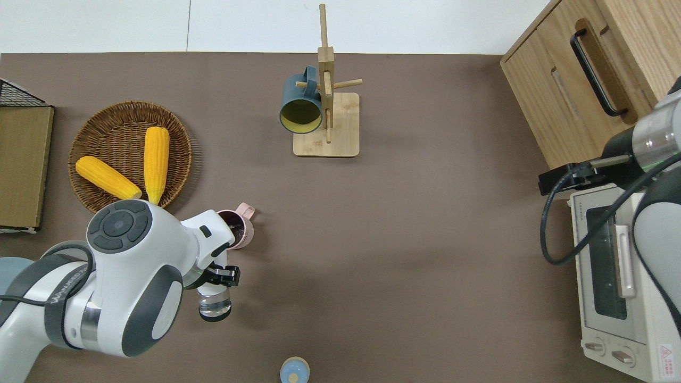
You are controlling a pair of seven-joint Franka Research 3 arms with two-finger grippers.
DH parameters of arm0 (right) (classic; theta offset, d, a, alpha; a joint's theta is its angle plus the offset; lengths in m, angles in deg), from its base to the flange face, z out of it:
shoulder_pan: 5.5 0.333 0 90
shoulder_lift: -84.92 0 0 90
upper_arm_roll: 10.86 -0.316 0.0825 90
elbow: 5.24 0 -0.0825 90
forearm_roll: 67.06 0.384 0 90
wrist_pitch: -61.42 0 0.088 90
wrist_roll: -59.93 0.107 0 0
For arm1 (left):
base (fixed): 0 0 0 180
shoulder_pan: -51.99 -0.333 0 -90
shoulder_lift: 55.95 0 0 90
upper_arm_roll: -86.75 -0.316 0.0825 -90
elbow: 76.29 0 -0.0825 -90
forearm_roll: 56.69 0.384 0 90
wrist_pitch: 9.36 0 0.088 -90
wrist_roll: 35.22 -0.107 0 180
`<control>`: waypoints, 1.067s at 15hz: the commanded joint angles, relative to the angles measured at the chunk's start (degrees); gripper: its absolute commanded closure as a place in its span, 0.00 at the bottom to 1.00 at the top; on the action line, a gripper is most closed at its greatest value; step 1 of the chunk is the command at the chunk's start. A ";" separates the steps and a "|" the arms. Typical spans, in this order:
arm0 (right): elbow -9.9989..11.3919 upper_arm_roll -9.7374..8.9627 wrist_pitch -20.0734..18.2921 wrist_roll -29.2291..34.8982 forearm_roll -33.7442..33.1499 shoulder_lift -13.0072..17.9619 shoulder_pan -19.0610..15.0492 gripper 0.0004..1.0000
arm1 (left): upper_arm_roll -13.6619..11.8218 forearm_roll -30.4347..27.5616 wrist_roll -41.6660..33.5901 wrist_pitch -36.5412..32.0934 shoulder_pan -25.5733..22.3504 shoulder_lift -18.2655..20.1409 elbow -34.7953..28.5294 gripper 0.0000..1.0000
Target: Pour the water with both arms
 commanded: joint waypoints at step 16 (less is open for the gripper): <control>-0.52 -0.02 -0.68 -0.82 0.24 0.02 -0.12 0.01 | 0.03 4.06 1.77 -7.23 -0.25 -2.58 5.40 1.00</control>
